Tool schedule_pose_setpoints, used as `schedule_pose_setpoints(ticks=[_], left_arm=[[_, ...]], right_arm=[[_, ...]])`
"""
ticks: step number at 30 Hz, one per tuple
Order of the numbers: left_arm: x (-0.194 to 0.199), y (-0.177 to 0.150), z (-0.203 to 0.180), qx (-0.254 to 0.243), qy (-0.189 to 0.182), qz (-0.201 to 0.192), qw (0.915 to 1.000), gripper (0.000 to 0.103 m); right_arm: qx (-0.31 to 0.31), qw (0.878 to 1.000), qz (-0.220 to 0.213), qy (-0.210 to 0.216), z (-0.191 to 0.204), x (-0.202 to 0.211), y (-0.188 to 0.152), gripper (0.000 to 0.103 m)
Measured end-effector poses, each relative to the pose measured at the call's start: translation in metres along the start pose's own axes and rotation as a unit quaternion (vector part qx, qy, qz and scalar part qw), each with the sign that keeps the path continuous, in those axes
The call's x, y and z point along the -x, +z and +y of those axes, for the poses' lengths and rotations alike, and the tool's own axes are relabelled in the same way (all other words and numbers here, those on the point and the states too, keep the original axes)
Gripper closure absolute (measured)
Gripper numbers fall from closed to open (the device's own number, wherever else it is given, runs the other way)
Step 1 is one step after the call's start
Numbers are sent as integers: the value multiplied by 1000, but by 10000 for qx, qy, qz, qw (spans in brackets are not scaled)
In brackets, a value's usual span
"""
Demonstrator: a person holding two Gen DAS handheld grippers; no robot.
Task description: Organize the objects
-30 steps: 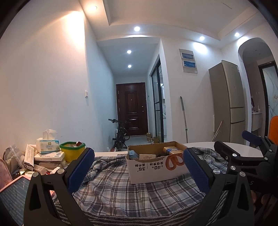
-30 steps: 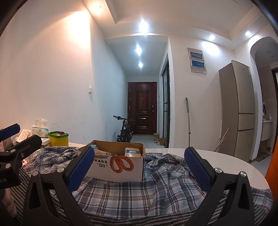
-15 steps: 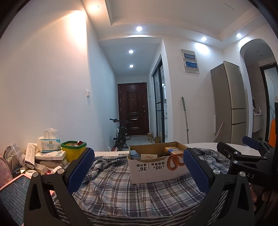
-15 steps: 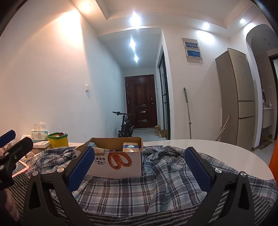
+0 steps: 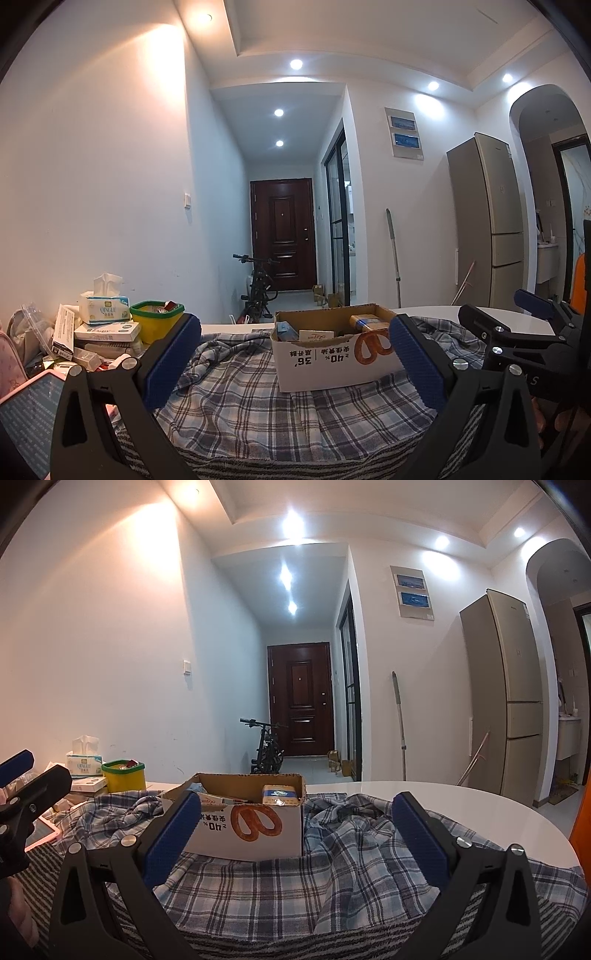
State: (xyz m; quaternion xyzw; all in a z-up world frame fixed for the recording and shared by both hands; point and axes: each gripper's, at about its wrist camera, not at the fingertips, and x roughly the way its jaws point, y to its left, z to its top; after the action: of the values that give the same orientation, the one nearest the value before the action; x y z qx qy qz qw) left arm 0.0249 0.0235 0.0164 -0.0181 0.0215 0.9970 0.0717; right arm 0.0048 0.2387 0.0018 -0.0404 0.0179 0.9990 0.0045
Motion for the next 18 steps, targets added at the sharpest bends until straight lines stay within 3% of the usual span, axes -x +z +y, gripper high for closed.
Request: schedule_pose_setpoints(ticks=[18], left_arm=[[17, 3, -1, -50, -2, -379, 9993, 0]], right_arm=[[45, 9999, 88, -22, 3, -5, 1, 0]])
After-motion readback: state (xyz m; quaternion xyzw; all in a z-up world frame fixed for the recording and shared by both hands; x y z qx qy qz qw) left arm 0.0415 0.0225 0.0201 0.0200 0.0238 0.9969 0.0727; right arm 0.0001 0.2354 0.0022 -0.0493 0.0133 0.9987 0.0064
